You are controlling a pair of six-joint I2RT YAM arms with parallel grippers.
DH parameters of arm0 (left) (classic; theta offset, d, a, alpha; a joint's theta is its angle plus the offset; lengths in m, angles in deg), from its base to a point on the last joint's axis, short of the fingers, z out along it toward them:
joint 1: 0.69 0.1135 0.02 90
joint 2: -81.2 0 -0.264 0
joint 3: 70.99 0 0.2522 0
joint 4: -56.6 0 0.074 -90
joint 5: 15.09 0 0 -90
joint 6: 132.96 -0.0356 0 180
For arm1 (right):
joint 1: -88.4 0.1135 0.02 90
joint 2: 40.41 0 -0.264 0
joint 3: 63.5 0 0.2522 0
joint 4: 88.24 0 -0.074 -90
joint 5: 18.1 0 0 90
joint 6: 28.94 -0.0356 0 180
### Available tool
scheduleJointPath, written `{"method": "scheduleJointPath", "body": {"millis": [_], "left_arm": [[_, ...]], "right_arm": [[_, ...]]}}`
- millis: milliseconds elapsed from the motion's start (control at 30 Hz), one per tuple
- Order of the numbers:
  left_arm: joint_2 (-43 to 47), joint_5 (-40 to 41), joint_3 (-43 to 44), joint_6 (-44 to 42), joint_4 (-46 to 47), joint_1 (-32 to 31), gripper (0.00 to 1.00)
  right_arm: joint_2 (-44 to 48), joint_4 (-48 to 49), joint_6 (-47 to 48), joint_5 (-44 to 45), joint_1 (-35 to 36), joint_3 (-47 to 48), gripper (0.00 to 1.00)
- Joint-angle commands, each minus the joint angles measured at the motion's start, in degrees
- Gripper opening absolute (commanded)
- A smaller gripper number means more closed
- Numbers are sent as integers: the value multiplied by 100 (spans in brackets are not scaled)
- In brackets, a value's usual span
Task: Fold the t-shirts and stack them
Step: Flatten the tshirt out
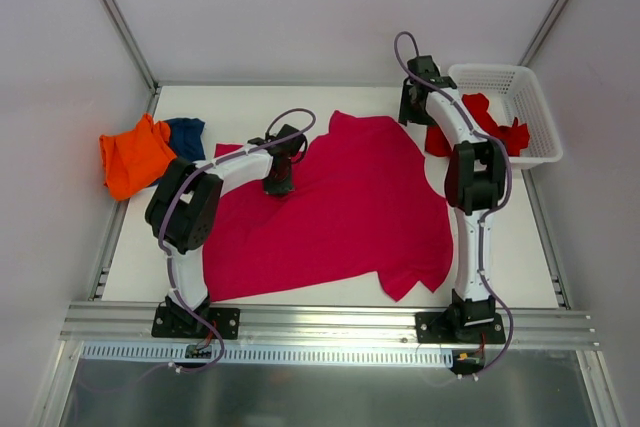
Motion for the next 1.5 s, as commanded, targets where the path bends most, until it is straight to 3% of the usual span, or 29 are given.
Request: {"method": "scheduleJointPath", "body": {"millis": [0,100,133,167,233,267,367,400,433,467,500,667,867,967,1167,1333,1467], "left_arm": [[18,-102,180,-20,-227,53,0],[228,30,312,-11,-227,36,0],[290,100,356,-20,-227,27,1],[369,170,434,-20,-227,9,6],[597,399,523,-38,-218,-43,32],[729,478,627,-81,-210,-61,50],[984,662,760,-152,-131,-184,67],[1046,907,769,-152,-104,-228,68],[1099,1048,743,-143,-35,-315,68],[1160,1180,734,-143,10,-351,67],[1239,1451,699,-134,36,-386,62],[1144,1867,444,6,45,-307,42],[626,1464,514,77,19,-79,24],[396,1191,725,85,10,18,25],[-17,1042,1146,-72,10,237,41],[-324,550,1314,-55,-25,641,42],[-474,285,1332,-81,-25,879,40]], "right_arm": [[814,232,57,-325,0,-511,61],[1464,65,-267,-860,35,-1030,59],[1953,135,-347,-1062,44,-1632,59],[2228,223,-409,-1526,62,-2004,57],[2799,494,-523,-1862,201,-3116,56],[3411,592,-532,-1847,272,-3489,56],[4443,821,-558,-1408,632,-4720,51],[4628,873,-646,-1355,703,-4975,45],[4786,978,-690,-1424,834,-5204,22],[4988,1023,-717,-1468,896,-5581,8],[5060,1084,-743,-1503,958,-5732,1],[5009,1366,-910,-1442,1266,-6252,0],[4086,1393,-849,-1636,1292,-5612,0],[3436,1192,-743,-1566,1292,-4840,0],[2302,805,-638,-1434,1222,-3328,1],[1485,216,-524,-1354,1003,-2072,0],[949,-171,-479,-1284,775,-1612,0]]}}
